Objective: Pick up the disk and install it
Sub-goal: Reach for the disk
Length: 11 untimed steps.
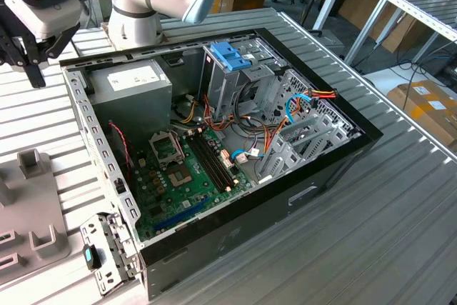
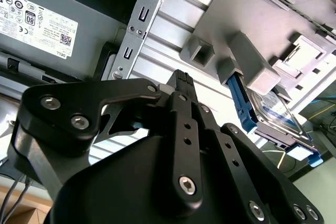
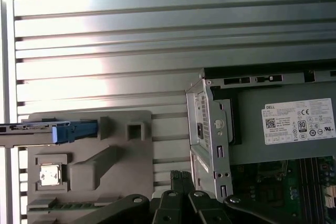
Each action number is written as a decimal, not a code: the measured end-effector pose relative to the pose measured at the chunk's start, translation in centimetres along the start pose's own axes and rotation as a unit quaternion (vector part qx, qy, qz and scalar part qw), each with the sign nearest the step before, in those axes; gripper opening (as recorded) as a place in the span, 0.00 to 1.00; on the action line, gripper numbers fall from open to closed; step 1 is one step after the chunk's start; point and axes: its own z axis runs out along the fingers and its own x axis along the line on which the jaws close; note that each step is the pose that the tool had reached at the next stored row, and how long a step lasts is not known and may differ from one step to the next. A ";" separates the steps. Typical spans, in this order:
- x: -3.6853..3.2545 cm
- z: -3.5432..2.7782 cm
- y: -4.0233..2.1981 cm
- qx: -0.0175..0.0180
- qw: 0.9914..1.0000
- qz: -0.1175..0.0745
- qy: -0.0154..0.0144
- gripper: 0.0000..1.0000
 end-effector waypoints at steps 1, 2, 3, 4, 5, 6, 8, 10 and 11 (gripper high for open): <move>0.03 0.00 0.00 0.000 1.000 0.000 0.000 0.11; 0.05 0.00 0.00 0.000 1.000 0.000 0.000 0.11; 0.07 0.00 -0.01 0.000 1.000 0.000 0.000 0.11; 0.10 0.00 -0.01 0.000 1.000 0.000 0.000 0.11; 0.12 0.00 -0.01 0.000 1.000 0.000 0.000 0.11; 0.15 0.00 -0.01 0.000 1.000 0.000 0.000 0.11; 0.19 0.00 -0.01 0.000 1.000 0.000 0.000 0.11; 0.25 0.00 -0.02 0.000 1.000 0.000 0.000 0.11; 0.28 -0.01 -0.02 0.000 1.000 0.000 0.000 0.11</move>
